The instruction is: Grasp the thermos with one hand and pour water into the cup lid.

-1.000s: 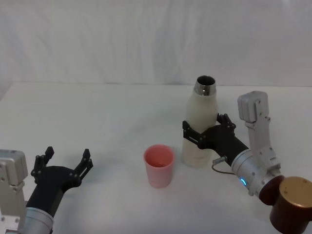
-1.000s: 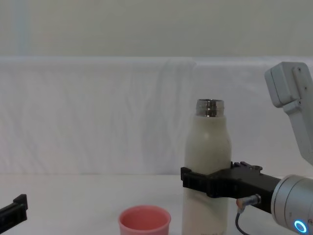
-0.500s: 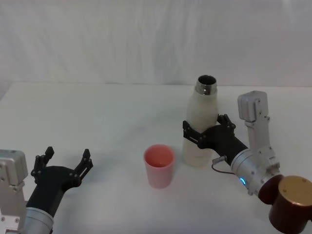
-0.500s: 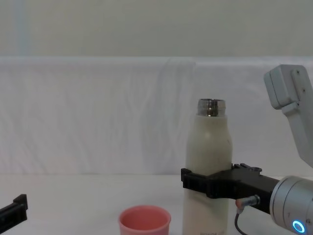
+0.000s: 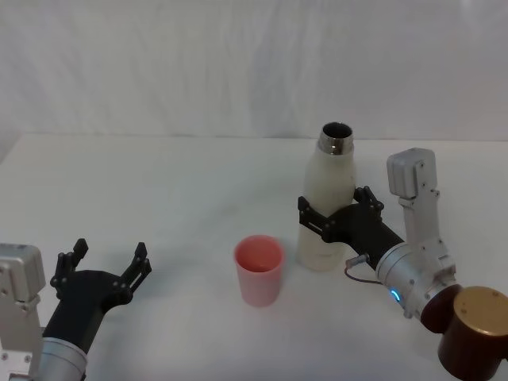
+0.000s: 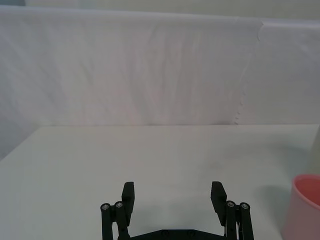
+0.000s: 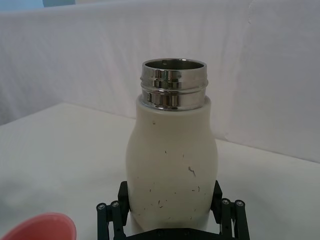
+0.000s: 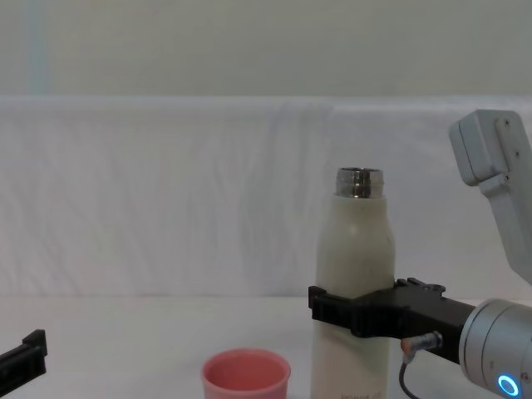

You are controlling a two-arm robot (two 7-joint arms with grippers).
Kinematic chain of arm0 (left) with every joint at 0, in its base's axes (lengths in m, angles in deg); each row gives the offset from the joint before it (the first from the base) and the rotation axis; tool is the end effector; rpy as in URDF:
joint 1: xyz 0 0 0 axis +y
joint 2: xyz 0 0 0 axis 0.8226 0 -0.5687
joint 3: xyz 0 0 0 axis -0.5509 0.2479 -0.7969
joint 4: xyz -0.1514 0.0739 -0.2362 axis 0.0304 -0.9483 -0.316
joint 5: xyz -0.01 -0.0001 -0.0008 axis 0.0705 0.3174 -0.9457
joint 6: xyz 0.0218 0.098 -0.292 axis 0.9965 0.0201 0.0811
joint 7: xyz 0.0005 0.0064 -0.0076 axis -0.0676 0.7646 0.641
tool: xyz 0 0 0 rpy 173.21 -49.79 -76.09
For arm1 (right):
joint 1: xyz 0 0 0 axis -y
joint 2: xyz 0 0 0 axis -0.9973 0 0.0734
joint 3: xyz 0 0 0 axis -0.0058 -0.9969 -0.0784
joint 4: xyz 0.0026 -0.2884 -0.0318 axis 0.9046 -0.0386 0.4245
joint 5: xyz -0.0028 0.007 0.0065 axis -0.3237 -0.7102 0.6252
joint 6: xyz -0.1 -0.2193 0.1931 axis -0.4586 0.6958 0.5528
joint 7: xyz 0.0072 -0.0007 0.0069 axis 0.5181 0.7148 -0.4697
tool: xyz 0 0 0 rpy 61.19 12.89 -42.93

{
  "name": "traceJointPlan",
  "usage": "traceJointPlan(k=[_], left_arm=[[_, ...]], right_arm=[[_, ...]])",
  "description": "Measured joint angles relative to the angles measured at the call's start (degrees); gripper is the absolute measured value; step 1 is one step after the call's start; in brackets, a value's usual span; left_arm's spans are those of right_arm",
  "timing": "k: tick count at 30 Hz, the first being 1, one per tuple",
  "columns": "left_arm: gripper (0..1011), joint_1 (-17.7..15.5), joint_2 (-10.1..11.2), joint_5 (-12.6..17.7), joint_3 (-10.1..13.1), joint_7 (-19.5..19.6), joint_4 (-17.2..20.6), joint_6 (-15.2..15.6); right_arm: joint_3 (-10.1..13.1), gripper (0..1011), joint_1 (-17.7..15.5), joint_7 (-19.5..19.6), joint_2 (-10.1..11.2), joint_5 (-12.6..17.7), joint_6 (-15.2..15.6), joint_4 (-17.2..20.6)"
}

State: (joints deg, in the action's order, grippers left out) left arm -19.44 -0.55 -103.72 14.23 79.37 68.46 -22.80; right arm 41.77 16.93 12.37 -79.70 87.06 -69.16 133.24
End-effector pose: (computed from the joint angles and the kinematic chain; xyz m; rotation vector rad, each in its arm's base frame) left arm 0.2529 0.0376 -0.2853 -0.0380 0.0141 1.4460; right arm 0.3761 0.0716 -0.2636 -0.0287 0.0141 -1.0500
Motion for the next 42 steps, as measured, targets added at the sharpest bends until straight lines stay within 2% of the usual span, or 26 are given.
traceJointPlan(k=[14, 24, 30, 32, 34, 42], left_arm=[[1001, 0.00, 0.00, 0.00, 0.00, 0.00, 0.00, 0.00], [1001, 0.00, 0.00, 0.00, 0.00, 0.00, 0.00, 0.00], [1001, 0.00, 0.00, 0.00, 0.00, 0.00, 0.00, 0.00], [1001, 0.00, 0.00, 0.00, 0.00, 0.00, 0.00, 0.00], [1001, 0.00, 0.00, 0.00, 0.00, 0.00, 0.00, 0.00], [1001, 0.00, 0.00, 0.00, 0.00, 0.00, 0.00, 0.00]], right_arm=[[-0.05, 958, -0.05, 0.02, 0.06, -0.01, -0.01, 0.09], [0.33, 958, -1.58, 1.77, 1.02, -2.56, -1.33, 2.67], [0.11, 958, -2.60, 3.14, 2.49, -6.89, -2.61, 5.11], [-0.07, 958, -3.03, 3.65, 3.28, -9.38, -3.02, 6.36], [-0.11, 958, -3.16, 3.74, 3.52, -10.02, -3.08, 6.66], [-1.00, 958, -4.09, 4.78, 6.23, -17.76, -3.75, 9.28]])
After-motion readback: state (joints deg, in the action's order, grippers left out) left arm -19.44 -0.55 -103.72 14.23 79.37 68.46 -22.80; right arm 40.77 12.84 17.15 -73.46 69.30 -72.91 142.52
